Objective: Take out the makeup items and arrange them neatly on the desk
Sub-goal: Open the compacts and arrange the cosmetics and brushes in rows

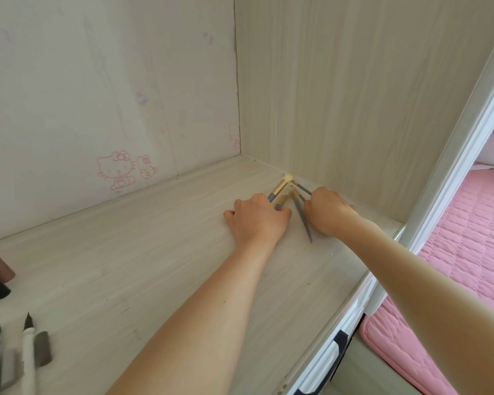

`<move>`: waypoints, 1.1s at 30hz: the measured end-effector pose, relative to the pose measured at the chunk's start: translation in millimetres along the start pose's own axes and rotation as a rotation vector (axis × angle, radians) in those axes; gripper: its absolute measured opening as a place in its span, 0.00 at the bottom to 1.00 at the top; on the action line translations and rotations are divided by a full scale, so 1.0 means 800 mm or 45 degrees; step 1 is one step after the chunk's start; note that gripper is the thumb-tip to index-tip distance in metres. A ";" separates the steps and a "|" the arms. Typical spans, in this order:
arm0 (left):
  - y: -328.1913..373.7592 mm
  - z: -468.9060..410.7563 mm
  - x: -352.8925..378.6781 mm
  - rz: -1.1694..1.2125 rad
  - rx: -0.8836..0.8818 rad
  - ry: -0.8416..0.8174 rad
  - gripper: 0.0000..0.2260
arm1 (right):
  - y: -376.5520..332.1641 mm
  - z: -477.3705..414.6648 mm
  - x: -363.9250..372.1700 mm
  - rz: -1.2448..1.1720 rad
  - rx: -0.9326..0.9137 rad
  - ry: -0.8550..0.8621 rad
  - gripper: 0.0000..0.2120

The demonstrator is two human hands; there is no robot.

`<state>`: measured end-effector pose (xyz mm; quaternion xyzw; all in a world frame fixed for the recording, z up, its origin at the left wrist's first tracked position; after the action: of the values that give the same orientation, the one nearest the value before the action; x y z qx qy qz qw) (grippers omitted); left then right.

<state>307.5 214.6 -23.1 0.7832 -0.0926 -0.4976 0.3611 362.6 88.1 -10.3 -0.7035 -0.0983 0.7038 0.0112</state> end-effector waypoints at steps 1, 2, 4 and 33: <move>0.001 0.000 0.000 0.003 0.003 0.013 0.11 | 0.000 0.000 0.001 -0.023 0.003 0.011 0.04; 0.001 0.000 0.000 0.000 0.006 0.027 0.11 | 0.001 0.001 0.001 -0.049 0.005 0.021 0.02; -0.001 -0.001 0.000 0.010 -0.003 0.060 0.11 | 0.000 0.007 -0.002 -0.101 0.014 0.041 0.02; -0.021 0.037 -0.035 1.063 -0.119 0.110 0.09 | -0.030 0.079 0.006 -0.056 0.057 0.158 0.14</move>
<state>265.5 226.6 -21.3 0.6813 -0.3641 -0.2792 0.5704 297.2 104.3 -12.2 -0.7431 -0.0971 0.6603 0.0483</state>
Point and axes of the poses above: each hand's wrist, its own z-axis away from the middle knuckle, its own x-axis out of the palm, y = z × x, the point moved 3 cm from there along -z, towards the middle knuckle, and after that the axes turned 10 degrees about z, right-handed, at the moved point
